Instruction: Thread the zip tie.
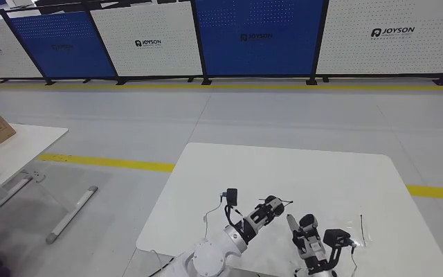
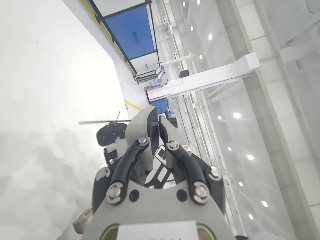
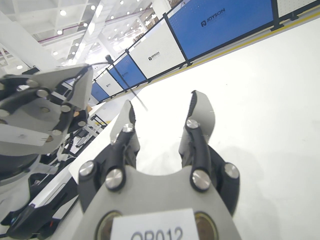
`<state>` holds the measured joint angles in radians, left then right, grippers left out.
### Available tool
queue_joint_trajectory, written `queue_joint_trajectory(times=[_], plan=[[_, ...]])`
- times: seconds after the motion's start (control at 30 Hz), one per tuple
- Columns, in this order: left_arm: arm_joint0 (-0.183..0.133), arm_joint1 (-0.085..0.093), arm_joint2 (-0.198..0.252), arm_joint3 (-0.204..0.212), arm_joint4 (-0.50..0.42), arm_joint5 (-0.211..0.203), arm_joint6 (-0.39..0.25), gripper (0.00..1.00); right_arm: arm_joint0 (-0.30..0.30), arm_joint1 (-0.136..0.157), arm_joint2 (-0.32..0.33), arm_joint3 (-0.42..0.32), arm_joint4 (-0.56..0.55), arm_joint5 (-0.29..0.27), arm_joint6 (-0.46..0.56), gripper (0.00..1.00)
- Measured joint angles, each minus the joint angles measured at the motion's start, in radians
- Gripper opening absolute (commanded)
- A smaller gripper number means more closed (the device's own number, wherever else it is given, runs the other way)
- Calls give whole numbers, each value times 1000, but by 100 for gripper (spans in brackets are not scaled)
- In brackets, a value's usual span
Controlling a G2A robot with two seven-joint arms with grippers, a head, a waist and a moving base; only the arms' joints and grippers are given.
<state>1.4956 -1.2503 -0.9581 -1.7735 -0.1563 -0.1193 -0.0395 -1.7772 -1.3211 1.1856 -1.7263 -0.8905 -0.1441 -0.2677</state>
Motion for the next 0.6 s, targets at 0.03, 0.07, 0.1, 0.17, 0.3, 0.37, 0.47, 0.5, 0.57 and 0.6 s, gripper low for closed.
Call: queue_joint_trajectory(times=[0.03,0.07,0.1,0.17,0.3,0.37,0.47,0.5,0.57,0.6], plan=[[-1,0,-7,6,-5,-3,9,0,-10,1,9,-7,10,-7,-15,100],[-1,0,-13,10,-9,-4,15,0,-17,2,16,-12,17,-13,-26,100],[0,0,-20,14,-12,-5,21,0,-25,2,23,-17,26,-20,-38,100],[3,1,-37,24,-21,-8,32,0,-44,4,41,-28,48,-41,-68,100],[15,4,-66,44,-39,-10,43,0,-86,8,84,-52,90,-83,-134,100],[22,5,-77,54,-44,-10,46,0,-109,11,110,-67,109,-100,-151,100],[28,6,-89,73,-52,-9,47,0,-146,17,163,-105,135,-108,-169,100],[30,6,-93,81,-56,-9,49,0,-163,19,186,-124,144,-109,-176,100],[33,6,-98,93,-63,-12,50,0,-191,22,221,-155,158,-109,-188,100],[35,6,-101,101,-68,-15,52,0,-210,23,245,-175,171,-111,-195,100]])
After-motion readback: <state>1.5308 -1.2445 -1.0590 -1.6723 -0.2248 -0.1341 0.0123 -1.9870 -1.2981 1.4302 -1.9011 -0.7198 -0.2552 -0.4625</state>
